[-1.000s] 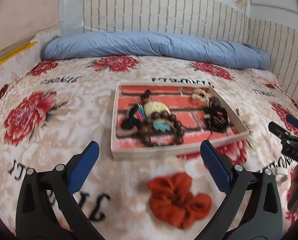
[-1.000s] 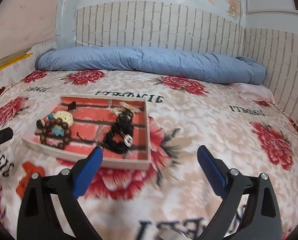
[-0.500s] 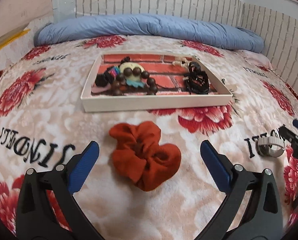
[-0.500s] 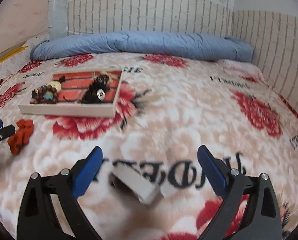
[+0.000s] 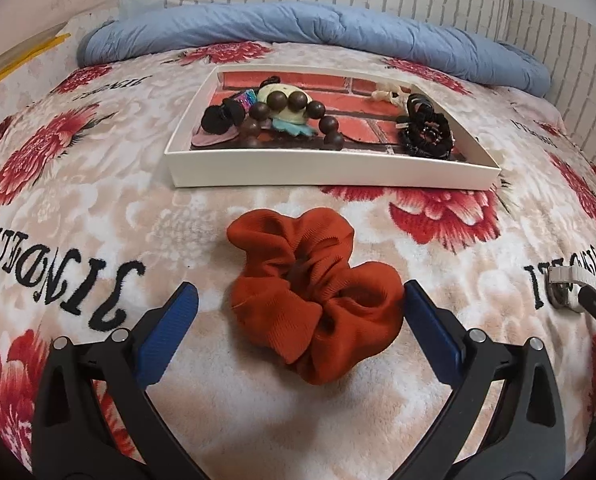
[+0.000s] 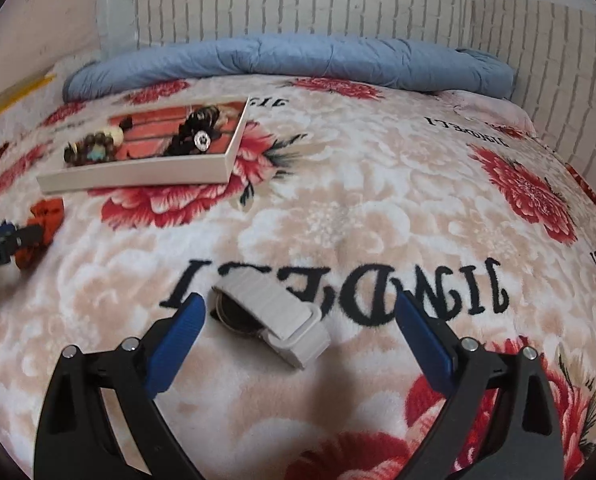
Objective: Organize jewelry
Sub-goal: 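Grasp the orange scrunchie with left tool while right tool grasps the white-band watch, then carry scrunchie with left tool into the tray and open while right tool releases watch there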
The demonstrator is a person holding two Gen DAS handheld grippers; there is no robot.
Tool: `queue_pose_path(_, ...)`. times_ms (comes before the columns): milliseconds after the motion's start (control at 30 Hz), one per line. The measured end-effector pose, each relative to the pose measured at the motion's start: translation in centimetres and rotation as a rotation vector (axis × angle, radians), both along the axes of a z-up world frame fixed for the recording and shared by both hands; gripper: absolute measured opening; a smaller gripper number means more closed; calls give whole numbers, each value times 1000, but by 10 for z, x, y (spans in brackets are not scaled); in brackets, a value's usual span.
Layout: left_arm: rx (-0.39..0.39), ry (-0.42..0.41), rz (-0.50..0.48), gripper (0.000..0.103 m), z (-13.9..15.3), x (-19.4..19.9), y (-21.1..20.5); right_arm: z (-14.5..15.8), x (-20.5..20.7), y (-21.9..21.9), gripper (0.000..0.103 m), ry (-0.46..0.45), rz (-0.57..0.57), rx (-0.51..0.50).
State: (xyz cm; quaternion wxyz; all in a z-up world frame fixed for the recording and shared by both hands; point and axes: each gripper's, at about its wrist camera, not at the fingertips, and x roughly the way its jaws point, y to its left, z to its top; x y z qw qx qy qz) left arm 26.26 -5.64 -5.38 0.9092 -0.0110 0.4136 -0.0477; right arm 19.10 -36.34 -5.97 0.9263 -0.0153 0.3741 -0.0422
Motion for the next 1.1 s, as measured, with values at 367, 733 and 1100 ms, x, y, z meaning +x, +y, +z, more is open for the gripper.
queue_pose_path(367, -3, 9, -13, 97, -4, 6, -1, -11, 6, -11, 50, 56, -33, 32)
queue_pose_path(733, 32, 17, -52, 50, -6, 6, -8, -12, 10, -6, 27, 67, -16, 21)
queue_pose_path(1100, 19, -23, -64, 36, 9, -1, -2, 11, 10, -3, 21, -16, -25, 44)
